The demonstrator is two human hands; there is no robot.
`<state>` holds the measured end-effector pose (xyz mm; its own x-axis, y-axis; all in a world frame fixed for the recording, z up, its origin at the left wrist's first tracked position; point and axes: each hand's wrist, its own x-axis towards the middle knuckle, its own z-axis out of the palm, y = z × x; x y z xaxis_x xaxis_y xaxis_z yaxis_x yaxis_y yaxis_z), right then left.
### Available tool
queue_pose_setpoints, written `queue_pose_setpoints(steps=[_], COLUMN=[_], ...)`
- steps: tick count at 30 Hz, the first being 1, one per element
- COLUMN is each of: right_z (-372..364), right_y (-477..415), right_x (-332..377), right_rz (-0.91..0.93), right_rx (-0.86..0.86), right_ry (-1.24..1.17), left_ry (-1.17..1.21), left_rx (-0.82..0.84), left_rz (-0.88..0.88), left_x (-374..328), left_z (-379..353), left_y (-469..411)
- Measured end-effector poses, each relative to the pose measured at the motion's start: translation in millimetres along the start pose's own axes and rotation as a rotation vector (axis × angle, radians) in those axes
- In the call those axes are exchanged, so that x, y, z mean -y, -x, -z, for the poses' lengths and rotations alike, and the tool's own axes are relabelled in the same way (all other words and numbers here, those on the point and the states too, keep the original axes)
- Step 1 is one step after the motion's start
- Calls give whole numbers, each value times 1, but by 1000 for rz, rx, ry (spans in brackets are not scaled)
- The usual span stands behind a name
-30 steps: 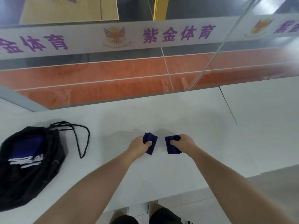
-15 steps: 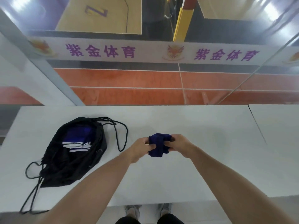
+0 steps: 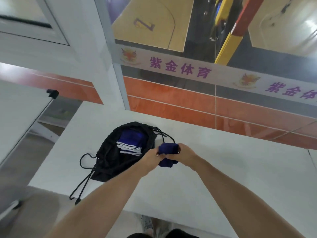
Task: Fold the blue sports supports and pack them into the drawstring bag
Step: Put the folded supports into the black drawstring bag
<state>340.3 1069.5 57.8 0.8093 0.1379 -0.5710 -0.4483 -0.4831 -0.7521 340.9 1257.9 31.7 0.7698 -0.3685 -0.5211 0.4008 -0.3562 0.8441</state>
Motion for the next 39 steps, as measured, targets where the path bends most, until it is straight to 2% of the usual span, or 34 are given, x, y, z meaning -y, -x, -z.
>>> queue_pose_setpoints(steps=[2,5,9,13,15,18,22,28,35,39], right_z=[-11,-25,-39,-58,-71,-92,-135,-203,-225,-223], right_y=[-9,-23,-36,-60,-66,-73,-90,-107,-91,-90], right_x=[10,16,31,41,47,67,80,78,79,67], right_rz=[22,91,201,229,200,140,-7,-308,-725,-840], right_rx=[-56,-100,-49,-11,-37,-60,-87,-141,-127,-161], right_ry=[108,265,409,477,438,391,212,-160,-647,-809], left_ry=[-39,-217,-455,-669,-777,-928,-1117,-1266,-1367,-1390], left_rx=[-30,-111,-258,-385,-378,-274,-84,-43,82,93], left_rz=[1,-36,-28,-3,80,130,63,-278,-407,-478], left_x=[4,8,27,56,73,95,130,159,157,155], left_z=[14,32,63,99,110,124,147,167,178,178], left_y=[4,16,34,53,66,80,87,87,87,78])
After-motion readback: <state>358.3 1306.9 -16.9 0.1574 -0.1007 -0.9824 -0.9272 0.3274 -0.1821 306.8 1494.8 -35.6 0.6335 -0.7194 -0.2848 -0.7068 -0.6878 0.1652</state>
